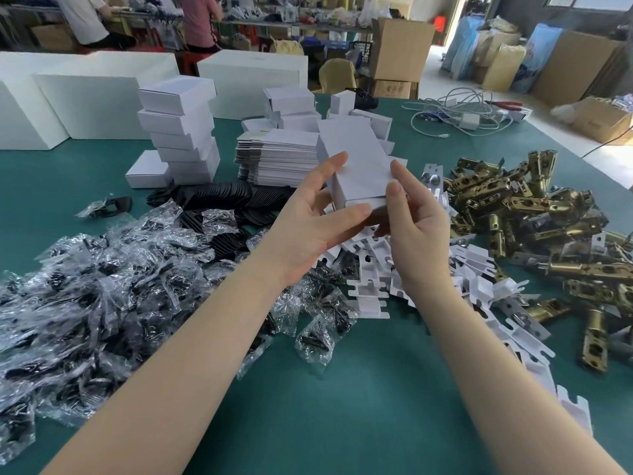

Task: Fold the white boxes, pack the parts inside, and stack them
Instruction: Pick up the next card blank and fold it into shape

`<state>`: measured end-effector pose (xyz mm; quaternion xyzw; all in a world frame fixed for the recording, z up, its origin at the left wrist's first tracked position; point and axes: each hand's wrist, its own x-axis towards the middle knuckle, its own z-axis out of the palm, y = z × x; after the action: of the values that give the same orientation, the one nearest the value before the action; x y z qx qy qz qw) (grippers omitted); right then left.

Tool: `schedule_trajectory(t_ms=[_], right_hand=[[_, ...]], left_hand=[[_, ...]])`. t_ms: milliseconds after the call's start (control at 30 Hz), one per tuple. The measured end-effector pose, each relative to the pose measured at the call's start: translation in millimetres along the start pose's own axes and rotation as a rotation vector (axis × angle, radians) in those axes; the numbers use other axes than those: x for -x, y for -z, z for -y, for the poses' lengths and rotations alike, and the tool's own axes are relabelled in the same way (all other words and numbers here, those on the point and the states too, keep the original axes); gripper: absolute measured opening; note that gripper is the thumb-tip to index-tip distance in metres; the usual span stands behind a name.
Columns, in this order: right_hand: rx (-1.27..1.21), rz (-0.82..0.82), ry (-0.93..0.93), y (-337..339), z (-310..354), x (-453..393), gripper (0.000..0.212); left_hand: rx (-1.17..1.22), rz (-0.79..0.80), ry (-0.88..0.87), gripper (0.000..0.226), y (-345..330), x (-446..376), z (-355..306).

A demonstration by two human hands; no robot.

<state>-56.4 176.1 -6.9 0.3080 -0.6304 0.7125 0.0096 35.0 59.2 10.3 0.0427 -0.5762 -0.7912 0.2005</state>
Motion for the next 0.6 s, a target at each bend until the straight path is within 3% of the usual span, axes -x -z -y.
schedule_trajectory(t_ms=[133,467,600], right_hand=[[-0.011,0.019,0.011,0.6,4.7,1.9,0.024],[0.008,0.051,0.031,1.1,2.9,2.9,0.019],[-0.017,0.038,0.042,1.8,2.6,2.6,0.021]], left_hand=[[-0.175,-0.047,-0.04,0.067,0.6,0.3,-0.4],[-0.271,-0.16,-0.088,0.04,-0.6,-0.2,-1.0],[-0.311,-0.158,-0.089,0.044,1.6,-0.1,-3.3]])
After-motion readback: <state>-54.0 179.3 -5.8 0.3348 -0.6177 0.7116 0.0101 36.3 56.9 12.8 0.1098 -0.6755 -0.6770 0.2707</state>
